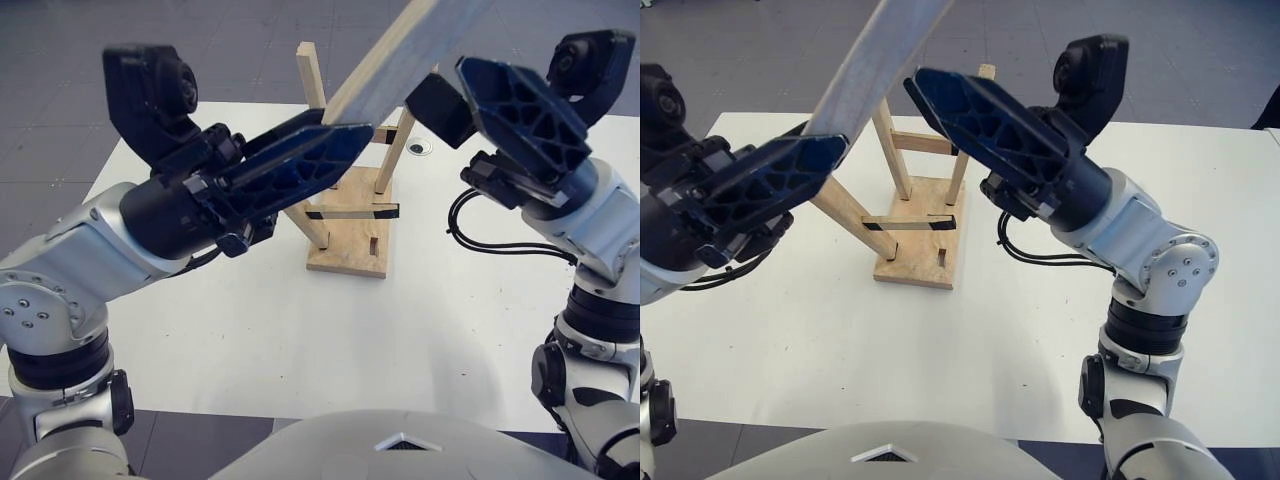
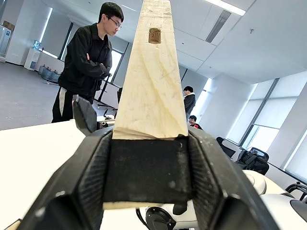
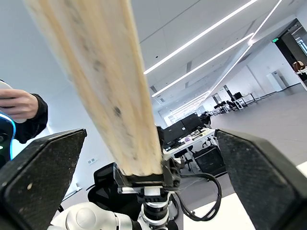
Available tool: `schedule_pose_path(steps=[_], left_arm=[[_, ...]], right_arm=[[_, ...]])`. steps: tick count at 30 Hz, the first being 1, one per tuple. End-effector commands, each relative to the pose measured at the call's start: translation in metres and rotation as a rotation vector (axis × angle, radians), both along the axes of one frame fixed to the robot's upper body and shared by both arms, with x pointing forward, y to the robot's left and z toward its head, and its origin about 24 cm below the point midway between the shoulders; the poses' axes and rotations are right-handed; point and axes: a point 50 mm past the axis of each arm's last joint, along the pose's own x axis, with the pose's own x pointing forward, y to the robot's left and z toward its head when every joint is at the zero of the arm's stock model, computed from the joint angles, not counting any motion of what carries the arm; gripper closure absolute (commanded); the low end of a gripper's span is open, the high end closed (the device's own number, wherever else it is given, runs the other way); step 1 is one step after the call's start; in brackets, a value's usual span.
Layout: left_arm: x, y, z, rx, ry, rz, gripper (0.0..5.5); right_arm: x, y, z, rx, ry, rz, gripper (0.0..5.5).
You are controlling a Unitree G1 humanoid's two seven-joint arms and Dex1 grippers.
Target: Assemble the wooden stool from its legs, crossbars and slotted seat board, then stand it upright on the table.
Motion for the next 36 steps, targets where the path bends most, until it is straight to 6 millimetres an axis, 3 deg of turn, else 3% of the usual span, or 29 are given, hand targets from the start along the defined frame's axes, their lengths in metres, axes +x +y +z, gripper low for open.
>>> schedule_pose_path(steps=[1, 13, 23, 35, 36], left_arm=[[-0.001, -0.001, -0.004, 0.006, 0.017, 0.0, 3.43], [0.001, 0.0, -0.006, -0.005, 0.015, -0.002, 3.43], [0.004, 0.007, -0.008, 0.022, 0.01, 0.002, 3.43], [0.012, 0.017, 0.002, 0.069, -0.073, 0.021, 3.43], [0.012, 0.016, 0.002, 0.069, -0.077, 0.021, 3.07]], right_arm=[[-0.001, 0.005, 0.015, 0.02, -0.029, 0.013, 0.76], [0.001, 0.018, 0.016, 0.002, 0.008, 0.041, 3.27], [0.0, 0.006, 0.007, -0.084, -0.03, 0.013, 3.36], [-0.003, 0.009, 0.0, -0.136, -0.049, 0.026, 3.43], [-0.003, 0.009, 0.0, -0.136, -0.048, 0.024, 3.43]])
